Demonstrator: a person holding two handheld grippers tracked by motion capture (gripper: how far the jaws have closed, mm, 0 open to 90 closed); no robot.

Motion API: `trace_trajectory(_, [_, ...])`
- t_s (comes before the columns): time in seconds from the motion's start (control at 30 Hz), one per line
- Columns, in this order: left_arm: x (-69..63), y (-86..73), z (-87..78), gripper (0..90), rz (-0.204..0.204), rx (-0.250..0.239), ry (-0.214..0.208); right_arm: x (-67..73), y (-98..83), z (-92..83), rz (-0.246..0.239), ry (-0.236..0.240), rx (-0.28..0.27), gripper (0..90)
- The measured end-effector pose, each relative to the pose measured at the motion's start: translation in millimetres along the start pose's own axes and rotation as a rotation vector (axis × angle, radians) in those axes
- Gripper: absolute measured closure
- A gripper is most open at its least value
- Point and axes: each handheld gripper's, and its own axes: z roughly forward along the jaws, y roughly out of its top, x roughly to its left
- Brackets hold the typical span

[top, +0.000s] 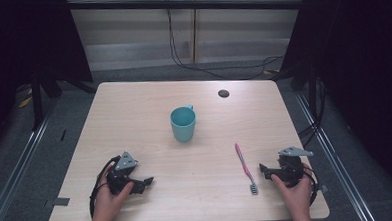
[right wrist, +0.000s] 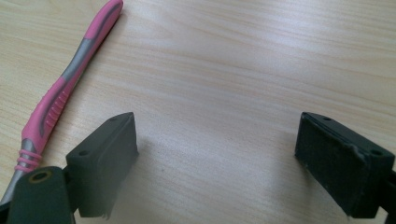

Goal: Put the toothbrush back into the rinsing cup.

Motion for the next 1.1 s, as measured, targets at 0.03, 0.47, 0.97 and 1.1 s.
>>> trace_trajectory(0.03, [0.1,0.0,0.0,13.6,0.000,0.000,0.000,-0.1,0.0,0.0,-0.001,0.000,0.000,12.4])
trace_trajectory(0.47, [0.2,0.1,0.0,13.5,0.001,0.000,0.000,0.2,2.5,-0.9,-0.003,0.003,0.021,14.1])
trace_trajectory(0.97, [0.1,0.0,0.0,13.5,0.000,0.001,-0.001,13.5,34.5,0.3,-0.052,0.066,0.178,23.3])
trace_trajectory(1.1, [0.1,0.0,0.1,13.5,0.000,0.001,-0.003,17.8,41.9,0.4,-0.066,0.072,0.203,23.8])
